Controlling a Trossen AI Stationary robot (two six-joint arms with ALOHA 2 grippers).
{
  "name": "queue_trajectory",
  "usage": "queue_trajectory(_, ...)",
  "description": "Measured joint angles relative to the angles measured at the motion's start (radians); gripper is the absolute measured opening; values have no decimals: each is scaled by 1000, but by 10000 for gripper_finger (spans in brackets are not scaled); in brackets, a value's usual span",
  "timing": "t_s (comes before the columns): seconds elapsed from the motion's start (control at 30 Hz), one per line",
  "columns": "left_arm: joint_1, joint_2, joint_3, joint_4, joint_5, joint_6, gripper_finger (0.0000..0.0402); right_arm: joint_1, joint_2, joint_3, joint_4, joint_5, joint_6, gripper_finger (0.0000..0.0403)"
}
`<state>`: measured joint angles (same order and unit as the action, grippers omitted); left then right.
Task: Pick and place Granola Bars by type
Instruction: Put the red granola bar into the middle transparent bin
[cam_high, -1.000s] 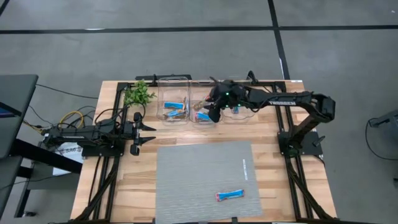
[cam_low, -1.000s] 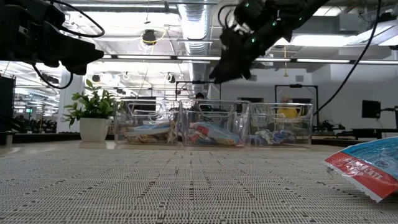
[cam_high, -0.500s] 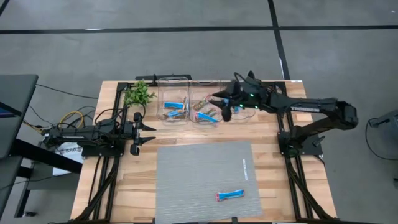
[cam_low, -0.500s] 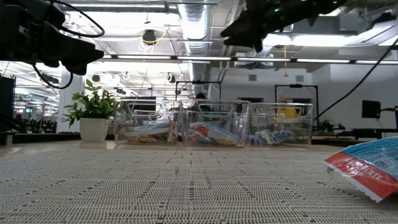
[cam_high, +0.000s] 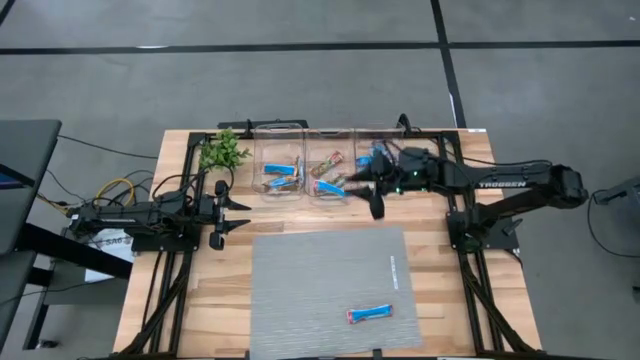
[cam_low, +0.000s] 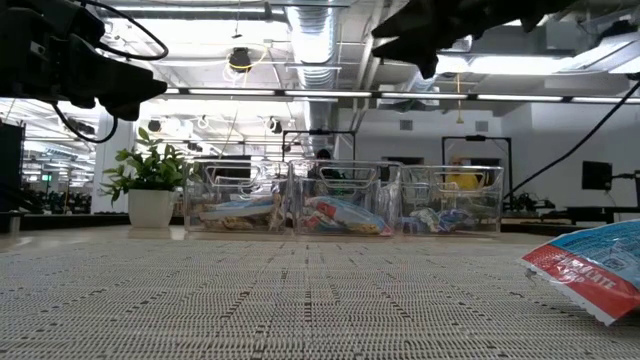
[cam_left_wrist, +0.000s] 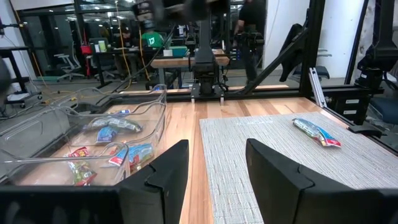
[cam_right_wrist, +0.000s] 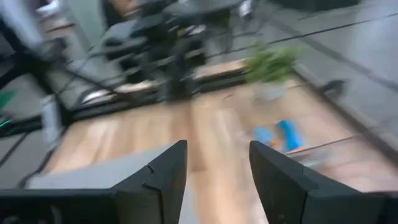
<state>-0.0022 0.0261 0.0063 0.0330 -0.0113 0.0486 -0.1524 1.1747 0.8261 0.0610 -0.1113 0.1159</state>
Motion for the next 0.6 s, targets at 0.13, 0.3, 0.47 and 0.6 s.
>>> queue_trajectory(0.13,0,0,0,0,0,0,155,86,7,0,-33,-47,0,165)
queue_trajectory(0.3,0,0,0,0,0,0,155,228,13,0,-61,-47,-2,164)
queue_trajectory(0.47,0,0,0,0,0,0,155,393,23,0,-70,-48,-2,166)
queue_trajectory(0.6,0,0,0,0,0,0,155,517,23,0,-91,-48,-2,164)
